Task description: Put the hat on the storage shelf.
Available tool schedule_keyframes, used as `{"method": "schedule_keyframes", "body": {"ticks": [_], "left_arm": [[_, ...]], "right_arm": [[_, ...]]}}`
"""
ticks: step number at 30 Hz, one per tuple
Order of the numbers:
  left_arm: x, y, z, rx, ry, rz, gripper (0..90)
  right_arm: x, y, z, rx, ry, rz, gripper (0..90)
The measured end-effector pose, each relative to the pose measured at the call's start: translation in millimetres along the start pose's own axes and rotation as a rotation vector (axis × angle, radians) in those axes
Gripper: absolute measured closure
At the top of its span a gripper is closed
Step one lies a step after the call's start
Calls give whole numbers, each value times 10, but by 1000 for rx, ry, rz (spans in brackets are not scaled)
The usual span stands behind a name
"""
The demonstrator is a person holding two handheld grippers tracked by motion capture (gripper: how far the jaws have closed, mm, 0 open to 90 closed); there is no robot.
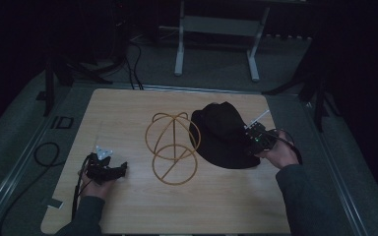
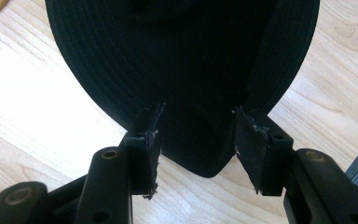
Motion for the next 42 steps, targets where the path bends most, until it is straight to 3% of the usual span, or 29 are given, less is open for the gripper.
{"method": "schedule_keyframes", "body": {"ticks": [8, 22, 29, 42], "left_arm": [[0, 0, 0, 0, 0, 0, 175], [0, 0, 0, 0, 0, 0, 175], [0, 0, 0, 0, 0, 0, 175], [0, 0, 0, 0, 0, 0, 175]], "right_arm": [[-101, 27, -9, 13, -21, 5, 503], [-190, 99, 95, 30, -9, -14, 490], [-346, 108, 28, 26, -41, 2, 488], [-450, 173, -42, 14, -76, 15, 476]]}}
Point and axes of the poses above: each handheld gripper's, and its own axes: z roughly backward along the jaws, x roughly out of its underside, y roughly to its right, the point moved 5 cm from there along -z, roughly forward along the jaws, and after that the axes turned 12 degrees about -x, right-handed, at the moved point
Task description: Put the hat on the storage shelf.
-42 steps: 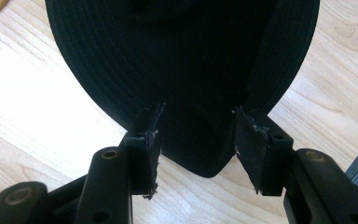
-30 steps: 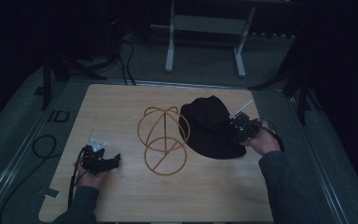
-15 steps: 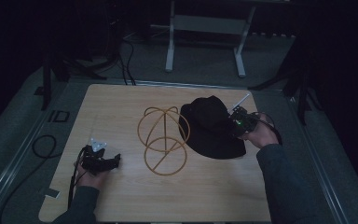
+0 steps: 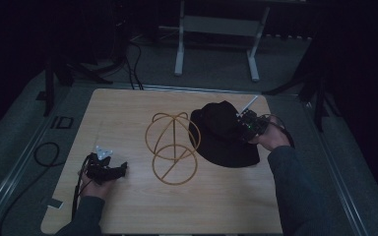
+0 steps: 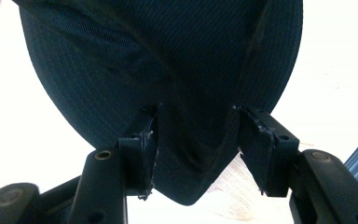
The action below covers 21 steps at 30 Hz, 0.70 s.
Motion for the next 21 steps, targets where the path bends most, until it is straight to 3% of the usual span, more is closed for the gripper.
{"method": "schedule_keyframes", "body": {"ticks": [6, 16, 19, 21], "left_arm": [[0, 0, 0, 0, 0, 0, 175], [0, 0, 0, 0, 0, 0, 175], [0, 0, 0, 0, 0, 0, 175], [0, 0, 0, 0, 0, 0, 175]], "right_arm": [[-63, 3, 10, -7, -41, 2, 472], [-204, -56, -36, -17, -102, 42, 349], [-223, -61, -64, -22, -116, 42, 369], [-237, -61, -94, -45, -126, 37, 443]]}}
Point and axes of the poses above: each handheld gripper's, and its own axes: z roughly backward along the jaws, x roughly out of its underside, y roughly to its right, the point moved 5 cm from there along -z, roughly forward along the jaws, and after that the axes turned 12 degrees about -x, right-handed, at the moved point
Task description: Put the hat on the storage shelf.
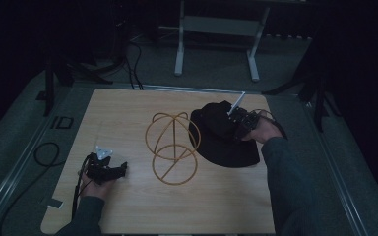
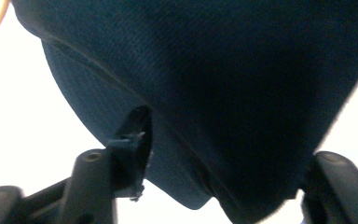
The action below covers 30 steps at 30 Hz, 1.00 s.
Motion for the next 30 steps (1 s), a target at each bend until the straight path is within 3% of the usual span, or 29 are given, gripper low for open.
{"method": "schedule_keyframes", "body": {"ticks": [3, 4, 6, 10, 13, 18, 30], "left_arm": [[0, 0, 0, 0, 0, 0, 175], [0, 0, 0, 0, 0, 0, 175], [0, 0, 0, 0, 0, 0, 175], [0, 0, 0, 0, 0, 0, 175], [0, 0, 0, 0, 0, 0, 175], [0, 0, 0, 0, 0, 0, 175], [0, 0, 0, 0, 0, 0, 175]], "right_arm": [[-13, 1, -8, -15, -5, -3, 506], [-31, -4, -8, -27, -5, -5, 572], [-37, -6, -9, -27, -8, -6, 592], [-58, 31, -14, -2, -13, -31, 748], [-55, 32, -12, -6, -17, -32, 809], [-53, 16, -32, -1, -24, -18, 859], [-19, -52, 13, -38, 0, -19, 872]]}}
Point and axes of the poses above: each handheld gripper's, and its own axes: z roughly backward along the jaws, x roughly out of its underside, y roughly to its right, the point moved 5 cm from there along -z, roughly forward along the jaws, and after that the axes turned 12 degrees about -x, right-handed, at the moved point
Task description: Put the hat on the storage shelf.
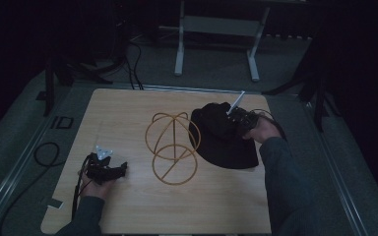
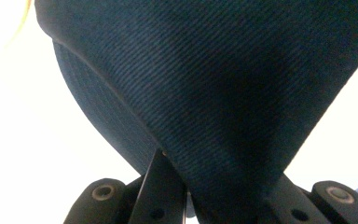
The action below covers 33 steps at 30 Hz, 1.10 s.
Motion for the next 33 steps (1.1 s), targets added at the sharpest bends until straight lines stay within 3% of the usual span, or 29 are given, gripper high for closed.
{"method": "schedule_keyframes", "body": {"ticks": [15, 33], "left_arm": [[0, 0, 0, 0, 0, 0, 175], [0, 0, 0, 0, 0, 0, 175]], "right_arm": [[41, -156, 67, -22, 54, 10, 873], [155, -268, 130, -25, 54, 48, 872]]}}
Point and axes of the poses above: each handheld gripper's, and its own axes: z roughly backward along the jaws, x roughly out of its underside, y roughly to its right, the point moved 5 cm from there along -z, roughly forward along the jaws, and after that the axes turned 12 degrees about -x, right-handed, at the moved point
